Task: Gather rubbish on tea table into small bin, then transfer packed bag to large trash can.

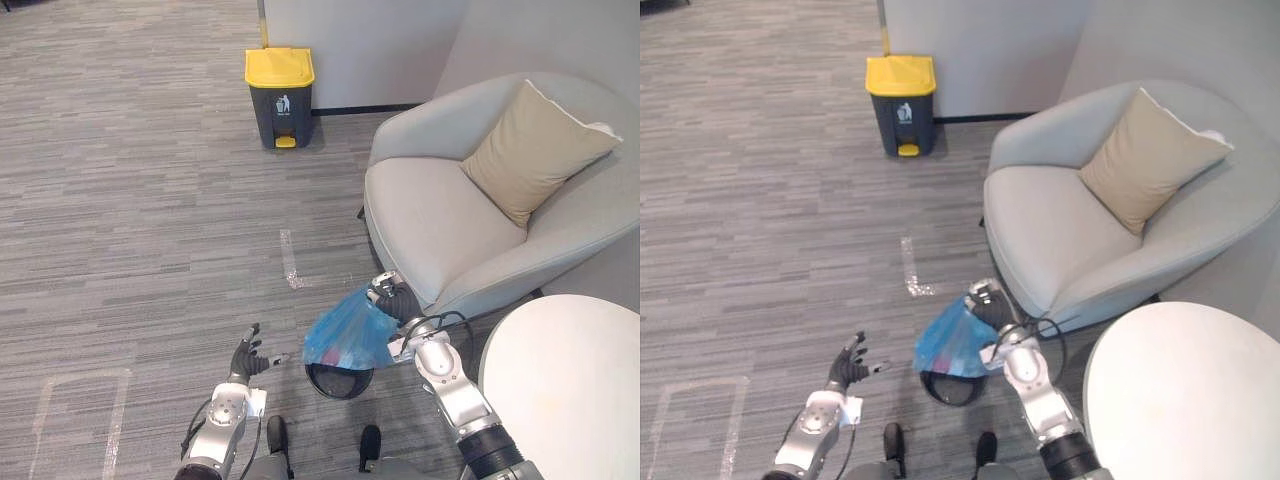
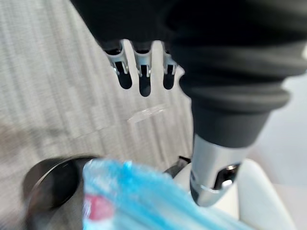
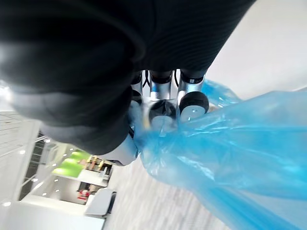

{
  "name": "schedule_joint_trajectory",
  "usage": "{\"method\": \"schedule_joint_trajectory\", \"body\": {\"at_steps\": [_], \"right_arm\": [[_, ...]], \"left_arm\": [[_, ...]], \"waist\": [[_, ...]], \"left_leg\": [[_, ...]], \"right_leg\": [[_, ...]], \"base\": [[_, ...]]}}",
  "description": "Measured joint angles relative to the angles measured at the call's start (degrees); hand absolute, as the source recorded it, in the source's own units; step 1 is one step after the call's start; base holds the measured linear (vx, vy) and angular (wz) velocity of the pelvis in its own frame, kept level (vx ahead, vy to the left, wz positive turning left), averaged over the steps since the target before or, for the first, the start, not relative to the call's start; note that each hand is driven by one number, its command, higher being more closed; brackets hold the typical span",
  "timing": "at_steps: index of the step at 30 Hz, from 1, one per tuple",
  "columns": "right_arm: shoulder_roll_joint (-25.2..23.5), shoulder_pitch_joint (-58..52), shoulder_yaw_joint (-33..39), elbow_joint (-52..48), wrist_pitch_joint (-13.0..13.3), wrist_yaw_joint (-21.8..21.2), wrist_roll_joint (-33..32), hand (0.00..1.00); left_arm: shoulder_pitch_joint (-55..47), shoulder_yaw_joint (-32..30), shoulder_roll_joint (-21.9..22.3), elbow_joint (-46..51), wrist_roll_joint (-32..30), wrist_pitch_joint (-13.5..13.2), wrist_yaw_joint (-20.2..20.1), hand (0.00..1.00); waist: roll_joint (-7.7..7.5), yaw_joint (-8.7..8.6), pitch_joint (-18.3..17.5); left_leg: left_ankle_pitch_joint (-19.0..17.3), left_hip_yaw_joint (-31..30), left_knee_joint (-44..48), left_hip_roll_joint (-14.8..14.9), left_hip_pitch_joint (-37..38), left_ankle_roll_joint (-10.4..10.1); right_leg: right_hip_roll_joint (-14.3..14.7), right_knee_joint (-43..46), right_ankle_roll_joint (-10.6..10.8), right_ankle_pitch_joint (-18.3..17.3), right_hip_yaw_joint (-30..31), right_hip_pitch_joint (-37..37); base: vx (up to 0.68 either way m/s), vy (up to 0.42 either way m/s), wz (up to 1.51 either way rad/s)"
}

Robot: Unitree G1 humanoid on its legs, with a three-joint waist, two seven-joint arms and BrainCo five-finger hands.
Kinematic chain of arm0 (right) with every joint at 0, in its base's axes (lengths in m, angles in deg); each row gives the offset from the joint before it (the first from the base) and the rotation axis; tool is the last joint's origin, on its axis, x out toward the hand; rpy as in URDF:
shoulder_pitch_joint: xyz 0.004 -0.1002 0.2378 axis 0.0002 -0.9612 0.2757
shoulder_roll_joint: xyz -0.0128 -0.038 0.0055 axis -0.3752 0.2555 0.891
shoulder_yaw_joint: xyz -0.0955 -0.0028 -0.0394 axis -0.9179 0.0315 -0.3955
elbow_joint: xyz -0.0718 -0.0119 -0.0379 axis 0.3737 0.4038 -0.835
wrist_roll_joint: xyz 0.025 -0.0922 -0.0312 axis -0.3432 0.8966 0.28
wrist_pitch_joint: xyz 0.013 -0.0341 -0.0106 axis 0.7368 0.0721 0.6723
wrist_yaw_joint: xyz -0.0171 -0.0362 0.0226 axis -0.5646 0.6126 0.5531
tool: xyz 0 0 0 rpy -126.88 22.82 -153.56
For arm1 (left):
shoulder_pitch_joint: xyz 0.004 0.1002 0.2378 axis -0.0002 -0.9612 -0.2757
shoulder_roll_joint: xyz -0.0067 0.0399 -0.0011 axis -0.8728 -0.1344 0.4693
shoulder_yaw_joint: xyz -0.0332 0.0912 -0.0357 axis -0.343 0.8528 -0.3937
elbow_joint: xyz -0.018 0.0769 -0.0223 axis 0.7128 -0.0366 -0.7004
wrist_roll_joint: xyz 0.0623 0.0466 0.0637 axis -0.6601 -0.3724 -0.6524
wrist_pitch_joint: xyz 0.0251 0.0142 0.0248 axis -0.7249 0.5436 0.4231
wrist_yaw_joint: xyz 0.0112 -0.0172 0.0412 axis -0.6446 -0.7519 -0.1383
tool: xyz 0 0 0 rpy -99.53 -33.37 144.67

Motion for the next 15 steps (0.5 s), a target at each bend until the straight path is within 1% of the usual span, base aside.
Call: {"method": "schedule_joint_trajectory", "body": {"at_steps": [2,3,6,9,10,12,13,15], "right_arm": [[0.9,0.2,0.0,-1.2,0.6,-0.4,-1.5,1.0],[1.8,0.4,0.1,-2.3,0.7,-0.6,-2.7,1.0],[3.1,1.3,0.1,-2.9,1.0,-0.9,-4.5,1.0],[3.7,1.4,0.1,-2.9,1.0,-1.1,-5.2,1.0],[3.8,1.4,0.1,-3.0,1.0,-1.4,-6.3,1.0],[4.4,1.4,0.0,-3.7,1.0,-2.0,-7.5,1.0],[5.5,1.4,-0.3,-5.1,1.0,-2.1,-8.0,1.0],[6.6,1.6,-0.4,-7.7,1.2,-2.5,-10.6,1.0]], "left_arm": [[0.0,0.2,-0.8,3.7,-1.0,-0.1,0.5,0.0],[0.0,0.8,-1.7,7.1,-1.9,-0.5,1.0,0.0],[0.5,2.4,-2.5,10.5,-3.7,-1.2,0.9,0.0],[0.3,4.0,-2.7,11.5,-5.2,-1.2,0.8,0.0],[0.3,4.7,-2.9,11.7,-6.7,-1.2,0.8,0.0],[0.4,6.2,-3.8,12.6,-7.9,-1.1,0.7,0.0],[0.5,7.2,-4.5,13.5,-9.1,-1.2,0.7,0.0],[1.3,9.5,-6.1,14.8,-10.3,-1.2,0.5,0.0]], "waist": [[0.08,-0.05,-0.4],[0.08,-0.06,-0.5],[0.48,-0.59,-1.0],[0.57,-0.69,-1.3],[0.59,-0.78,-1.3],[0.55,-0.97,-1.4],[0.55,-1.01,-1.4],[0.42,-1.11,-2.1]], "left_leg": [[0.0,0.5,0.0,0.0,0.4,0.0],[0.0,0.5,0.0,0.0,1.3,0.0],[-0.2,0.5,0.0,0.1,1.9,-0.1],[-0.3,0.8,-0.1,0.4,1.9,-0.2],[-0.3,0.9,-0.3,0.5,1.9,-0.3],[-0.3,1.0,-0.4,0.7,2.0,-0.3],[-0.2,1.2,-0.4,0.8,2.1,-0.4],[-0.2,1.5,-0.4,0.9,2.2,-0.4]], "right_leg": [[0.0,-0.2,-0.1,0.3,0.6,0.1],[0.1,-0.8,-0.2,0.6,1.4,1.0],[0.2,-0.8,-0.2,0.6,2.1,1.2],[0.5,-0.7,-0.2,0.6,2.8,0.8],[0.7,-0.8,-0.3,0.7,3.0,0.7],[0.9,-0.8,-0.4,0.7,3.2,0.7],[0.9,-0.8,-0.5,0.8,3.3,0.7],[1.0,-1.2,-0.5,1.1,3.7,0.8]], "base": [[0.06,0.005,-0.23],[0.03,0.001,-0.22],[0.01,-0.001,-0.15],[-0.02,-0.004,-0.11],[-0.03,-0.013,-0.09],[-0.02,-0.012,-0.07],[-0.01,-0.006,-0.07],[0.0,-0.003,-0.08]]}}
